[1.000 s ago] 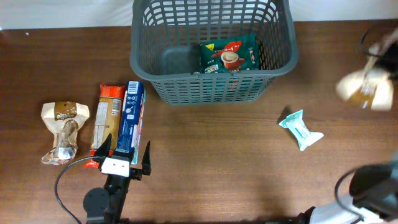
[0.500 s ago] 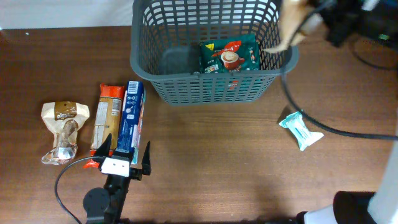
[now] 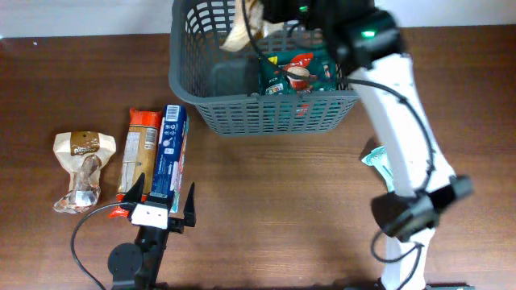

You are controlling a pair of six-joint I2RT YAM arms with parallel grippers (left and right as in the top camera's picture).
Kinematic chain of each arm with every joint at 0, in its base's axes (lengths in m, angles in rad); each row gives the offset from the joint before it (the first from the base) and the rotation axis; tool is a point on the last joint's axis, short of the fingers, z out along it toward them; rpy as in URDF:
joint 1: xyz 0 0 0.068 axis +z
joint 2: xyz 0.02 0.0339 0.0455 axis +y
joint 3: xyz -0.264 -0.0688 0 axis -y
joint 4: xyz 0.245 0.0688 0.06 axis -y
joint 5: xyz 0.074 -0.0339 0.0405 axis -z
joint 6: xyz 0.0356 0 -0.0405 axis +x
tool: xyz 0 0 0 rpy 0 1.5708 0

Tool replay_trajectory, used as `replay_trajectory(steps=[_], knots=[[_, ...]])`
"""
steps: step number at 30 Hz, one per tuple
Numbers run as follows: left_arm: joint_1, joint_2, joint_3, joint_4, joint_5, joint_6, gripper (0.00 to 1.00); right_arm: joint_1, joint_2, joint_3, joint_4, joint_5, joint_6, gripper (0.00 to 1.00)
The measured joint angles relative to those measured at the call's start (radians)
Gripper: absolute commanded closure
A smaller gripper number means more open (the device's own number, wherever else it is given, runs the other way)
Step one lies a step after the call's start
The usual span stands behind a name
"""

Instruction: Pack container

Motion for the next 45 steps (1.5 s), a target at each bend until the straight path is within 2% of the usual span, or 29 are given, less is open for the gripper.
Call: replay_trajectory(steps=[6,20,22,23,27,31,37,42,45], knots=[[0.0,0.0,0.0,0.0,0.0,0.0,0.01,0.06,0.086,-0.006,-0.023,0.136,0.154,0.96],[0.0,0.0,0.0,0.0,0.0,0.0,0.01,0.105,0.237,-0.007,-0.175,0.198,0.209,0.96],[0.0,0.0,0.0,0.0,0.0,0.0,0.01,0.105,0.242,-0.008,-0.191,0.203,0.21,0.64],[0.0,0.0,0.0,0.0,0.0,0.0,0.01,0.105,0.242,-0.008,-0.196,0.204,0.21,0.56],[0.0,0.0,0.0,0.0,0.0,0.0,0.01,0.105,0.242,-0.007,-0.191,0.204,0.208,0.49],[0.0,0.0,0.0,0.0,0.0,0.0,0.01,0.099,0.231,-0.007,-0.191,0.204,0.165,0.47],[0.0,0.0,0.0,0.0,0.0,0.0,0.01,0.06,0.085,-0.008,-0.211,0.213,0.031,0.47],[0.0,0.0,0.0,0.0,0.0,0.0,0.01,-0.034,-0.177,-0.008,-0.252,0.308,-0.096,0.44],[0.0,0.0,0.0,0.0,0.0,0.0,0.01,-0.15,-0.35,0.006,-0.29,0.412,-0.147,0.41]])
